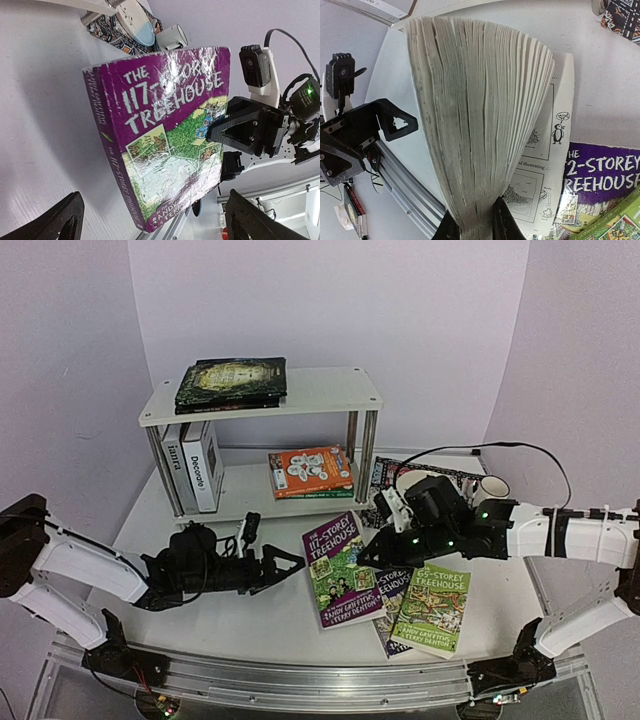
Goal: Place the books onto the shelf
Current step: Pick up the book from the center of the board, then pass from the right arm to the left
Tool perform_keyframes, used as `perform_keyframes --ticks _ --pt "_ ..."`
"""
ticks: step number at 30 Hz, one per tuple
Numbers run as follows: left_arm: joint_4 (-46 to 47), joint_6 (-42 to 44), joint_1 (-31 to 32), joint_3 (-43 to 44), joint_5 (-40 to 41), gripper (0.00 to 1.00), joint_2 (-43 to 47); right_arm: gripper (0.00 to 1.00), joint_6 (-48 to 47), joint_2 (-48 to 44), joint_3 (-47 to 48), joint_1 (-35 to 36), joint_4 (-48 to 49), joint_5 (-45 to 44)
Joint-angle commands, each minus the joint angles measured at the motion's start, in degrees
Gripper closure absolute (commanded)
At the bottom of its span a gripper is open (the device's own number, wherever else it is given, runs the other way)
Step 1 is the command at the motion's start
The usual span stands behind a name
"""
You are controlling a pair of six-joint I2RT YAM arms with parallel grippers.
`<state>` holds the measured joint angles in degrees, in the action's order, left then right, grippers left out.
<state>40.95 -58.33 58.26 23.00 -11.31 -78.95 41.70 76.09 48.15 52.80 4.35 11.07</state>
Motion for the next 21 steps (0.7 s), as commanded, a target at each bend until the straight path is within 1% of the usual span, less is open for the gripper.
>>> perform_keyframes --ticks 1,3,4,8,10,12,14,16,18,21 --pt "0.2 0.7 -3.4 -4.0 1.8 0.00 7.6 1.00 0.1 0.6 3.4 0.2 7.5 5.0" --pt "-0.9 1.9 -5.1 -5.0 0.5 0.00 11.0 1.00 0.6 2.2 4.1 0.3 9.2 7.4" --pt "-3.2 3.5 -5.8 -4.5 -0.5 0.00 12.7 1.00 0.6 2.8 4.6 0.3 9.4 7.8" --pt "-17.2 10.3 -8.1 0.3 -3.9 0.00 17.0 1.00 -0.6 3.5 5.2 0.3 9.2 8.6" --pt "-22.3 12.7 -9.4 3.0 -6.4 0.00 17.8 1.00 -2.8 4.3 6.9 0.3 7.2 10.8" --pt "-27.0 15.1 -10.3 5.1 -7.6 0.00 18.4 1.00 -6.7 5.5 9.5 0.3 2.1 12.5" --pt "-32.5 17.7 -10.4 7.4 -6.4 0.00 18.8 1.00 -9.2 6.3 11.6 0.3 -0.9 13.4" --pt "-37.0 20.4 -10.5 9.5 -4.5 0.00 19.3 1.00 -10.4 6.3 12.1 0.3 -1.9 13.9" --pt "-39.6 21.8 -10.7 11.2 -3.1 0.00 20.1 1.00 -10.9 6.0 12.2 0.3 -1.9 13.9" --pt "-40.6 22.4 -11.6 12.5 -3.6 0.00 21.2 1.00 -12.2 5.8 12.7 0.4 -2.0 15.5"
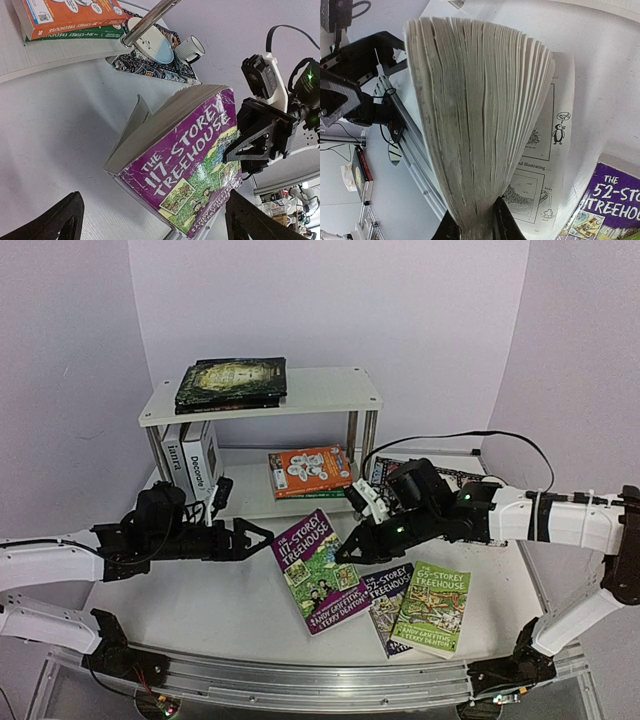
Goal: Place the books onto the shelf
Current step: Pass from the right arm to the left
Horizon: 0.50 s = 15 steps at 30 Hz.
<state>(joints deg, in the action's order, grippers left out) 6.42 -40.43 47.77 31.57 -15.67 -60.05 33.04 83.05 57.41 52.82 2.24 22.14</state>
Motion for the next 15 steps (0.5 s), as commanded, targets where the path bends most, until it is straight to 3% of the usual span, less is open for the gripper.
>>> perform_keyframes --ticks 1,7,15 --pt "-6.9 4.6 -1.5 4.2 0.0 0.00 2.4 1.00 -4.0 -1.2 3.6 0.3 0.1 5.1" --pt "-0.7 4.7 -2.1 2.7 -9.6 0.00 0.5 1.00 -6.2 -1.7 3.6 0.3 0.9 8.3" --pt "4.7 3.2 -4.6 -0.7 -16.1 0.03 -1.9 1.00 -4.1 -2.7 2.3 0.3 5.3 11.7"
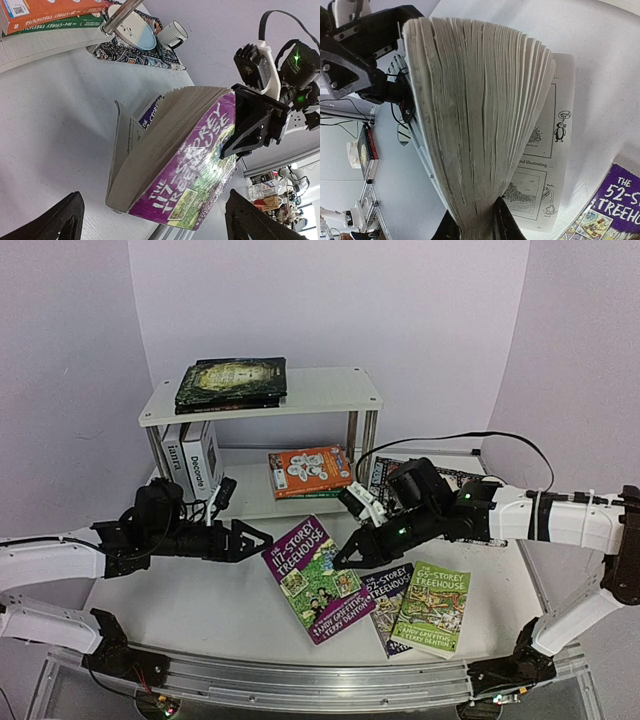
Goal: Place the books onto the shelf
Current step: Pass from the right arm to the left
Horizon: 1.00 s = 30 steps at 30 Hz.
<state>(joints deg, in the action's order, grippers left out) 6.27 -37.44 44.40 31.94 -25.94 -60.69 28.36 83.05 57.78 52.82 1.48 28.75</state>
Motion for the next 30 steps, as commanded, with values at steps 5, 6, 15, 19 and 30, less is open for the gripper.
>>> perform_keyframes --ticks 5,6,15,19,30 --pt "4.7 1.1 -1.2 -0.3 -9.6 0.07 -3.6 1.00 1.5 -2.6 1.0 0.3 8.6 7.6" --pt "4.7 1.2 -1.2 0.0 -10.6 0.07 -4.2 1.00 1.5 -2.6 0.8 0.3 8.9 7.8" --pt "7.8 -0.2 -1.2 1.1 -15.5 0.22 -5.0 1.00 1.7 -1.7 0.1 0.3 11.3 10.3" --pt "8.6 -0.6 -1.2 0.8 -15.9 0.34 -3.7 1.00 1.8 -0.1 0.2 0.3 12.0 11.5" --pt "9.2 -1.3 -1.2 -1.1 -12.7 0.93 -1.9 0.62 1.7 2.6 -0.6 0.3 10.2 3.5"
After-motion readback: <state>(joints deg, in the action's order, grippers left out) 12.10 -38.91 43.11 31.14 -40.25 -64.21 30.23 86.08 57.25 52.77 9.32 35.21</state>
